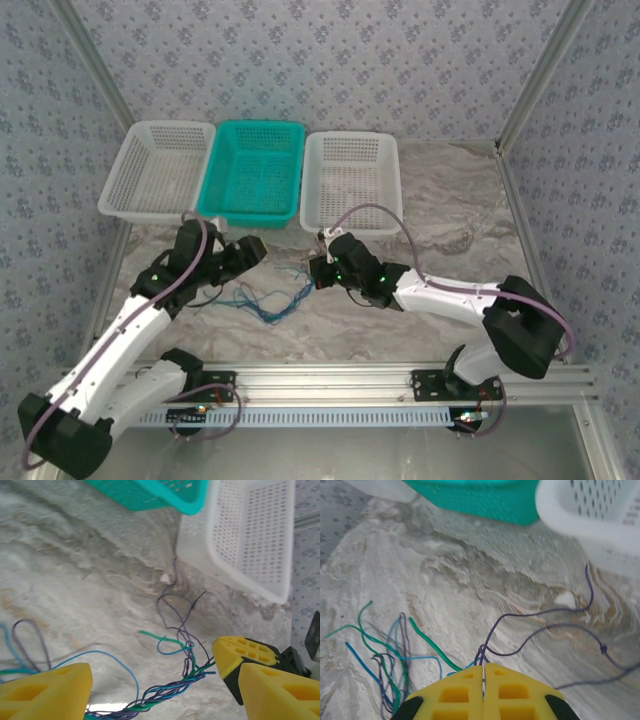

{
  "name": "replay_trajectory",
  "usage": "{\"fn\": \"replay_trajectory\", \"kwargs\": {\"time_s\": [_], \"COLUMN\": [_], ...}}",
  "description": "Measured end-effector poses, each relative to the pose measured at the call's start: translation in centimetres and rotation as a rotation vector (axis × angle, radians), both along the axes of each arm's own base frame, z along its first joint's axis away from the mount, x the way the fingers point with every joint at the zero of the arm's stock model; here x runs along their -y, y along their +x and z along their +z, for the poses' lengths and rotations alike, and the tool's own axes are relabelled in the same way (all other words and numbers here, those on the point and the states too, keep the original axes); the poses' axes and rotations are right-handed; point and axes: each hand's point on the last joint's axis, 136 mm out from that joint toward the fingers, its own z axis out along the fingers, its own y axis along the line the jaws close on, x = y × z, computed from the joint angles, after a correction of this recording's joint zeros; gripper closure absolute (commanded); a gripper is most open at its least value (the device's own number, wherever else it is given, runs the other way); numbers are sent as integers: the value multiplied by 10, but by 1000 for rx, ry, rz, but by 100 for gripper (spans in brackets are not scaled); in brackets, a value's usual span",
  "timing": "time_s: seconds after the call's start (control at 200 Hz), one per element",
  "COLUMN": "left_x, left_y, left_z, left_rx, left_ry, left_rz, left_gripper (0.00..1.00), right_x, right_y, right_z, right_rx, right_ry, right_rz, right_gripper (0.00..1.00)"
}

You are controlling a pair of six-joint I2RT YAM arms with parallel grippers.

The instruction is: Untangle the cables

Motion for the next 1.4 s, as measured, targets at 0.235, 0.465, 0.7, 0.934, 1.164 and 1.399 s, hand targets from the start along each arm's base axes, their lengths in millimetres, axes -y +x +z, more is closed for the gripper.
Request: {"fn": "replay_trajectory", "kwargs": {"time_s": [0.235,0.465,0.7,0.934,1.164,1.399], "left_x": [34,52,73,92,90,52], "left_y": [18,21,23,19,21,31], "left_z": [-47,-68,-88,-80,-79,-53], "left_rx": [-167,-249,-326,-343,-339,-259], "left_ry": [-94,-201,-323,-392,-390,-391], "left_rz": [-8,27,37,-23,-9,58], "left_gripper": [19,30,45,83,100,100], "right_x": [-2,-3,-3,-4,-1,34], "right_y": [-2,-4,-4,-3,-1,11], "right_z": [6,10,10,12,11,16], "right_rx": [25,32,31,31,21,4], "right_ry": [-3,5,7,16,17,37], "right_rz": [37,46,45,41,18,-136], "right_gripper": [100,100,100,100,100,100]}}
